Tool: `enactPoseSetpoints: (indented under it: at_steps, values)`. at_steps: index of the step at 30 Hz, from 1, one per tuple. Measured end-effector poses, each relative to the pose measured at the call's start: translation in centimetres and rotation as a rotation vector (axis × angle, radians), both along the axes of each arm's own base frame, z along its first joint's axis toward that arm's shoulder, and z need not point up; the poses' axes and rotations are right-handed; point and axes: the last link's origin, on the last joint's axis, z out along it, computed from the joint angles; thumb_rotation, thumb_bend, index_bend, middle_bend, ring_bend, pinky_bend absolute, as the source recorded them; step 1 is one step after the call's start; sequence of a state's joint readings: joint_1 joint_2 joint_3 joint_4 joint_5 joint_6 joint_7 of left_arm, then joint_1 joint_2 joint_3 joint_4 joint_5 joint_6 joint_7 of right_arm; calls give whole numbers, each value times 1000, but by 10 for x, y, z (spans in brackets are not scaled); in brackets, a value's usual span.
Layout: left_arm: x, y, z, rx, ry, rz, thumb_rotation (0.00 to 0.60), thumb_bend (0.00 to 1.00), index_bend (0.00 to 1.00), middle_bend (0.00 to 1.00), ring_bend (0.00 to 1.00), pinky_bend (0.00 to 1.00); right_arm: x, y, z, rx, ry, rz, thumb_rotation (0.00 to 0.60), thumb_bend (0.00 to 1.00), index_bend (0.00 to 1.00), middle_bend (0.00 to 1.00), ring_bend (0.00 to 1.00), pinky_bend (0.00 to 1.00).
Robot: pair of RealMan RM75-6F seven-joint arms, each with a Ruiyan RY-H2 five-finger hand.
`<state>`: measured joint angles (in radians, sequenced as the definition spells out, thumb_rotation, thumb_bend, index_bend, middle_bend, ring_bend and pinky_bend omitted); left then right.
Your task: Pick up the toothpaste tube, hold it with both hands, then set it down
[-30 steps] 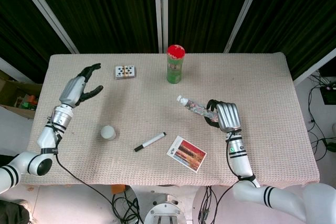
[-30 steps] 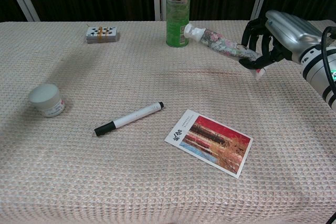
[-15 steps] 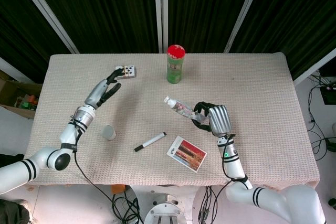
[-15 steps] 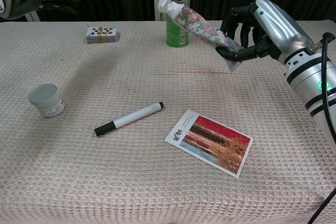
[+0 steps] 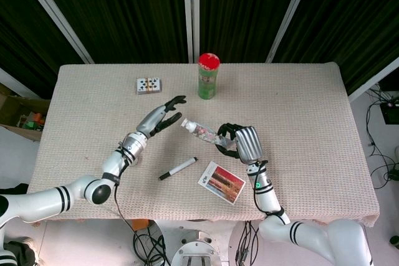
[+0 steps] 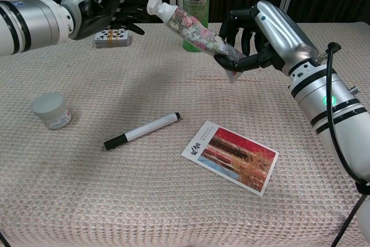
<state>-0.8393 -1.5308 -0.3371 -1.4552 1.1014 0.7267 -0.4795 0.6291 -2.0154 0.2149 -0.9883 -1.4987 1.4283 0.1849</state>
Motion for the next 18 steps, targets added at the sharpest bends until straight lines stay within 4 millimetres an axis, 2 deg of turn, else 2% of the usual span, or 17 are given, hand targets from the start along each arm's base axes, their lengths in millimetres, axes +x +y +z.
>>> enactPoseSetpoints:
  at_steps: [7,18]
  values:
    - [19,-3,-5,-3,-28,-28,0,0,59,114,53,149,4,-3,-4,3,-1,-2,600,477,1000,902,781,904]
    - [31,-10,-8,23,-11,-88,0,0,60,114,53,149,16,-6,-13,27,-3,7,600,477,1000,902,781,904]
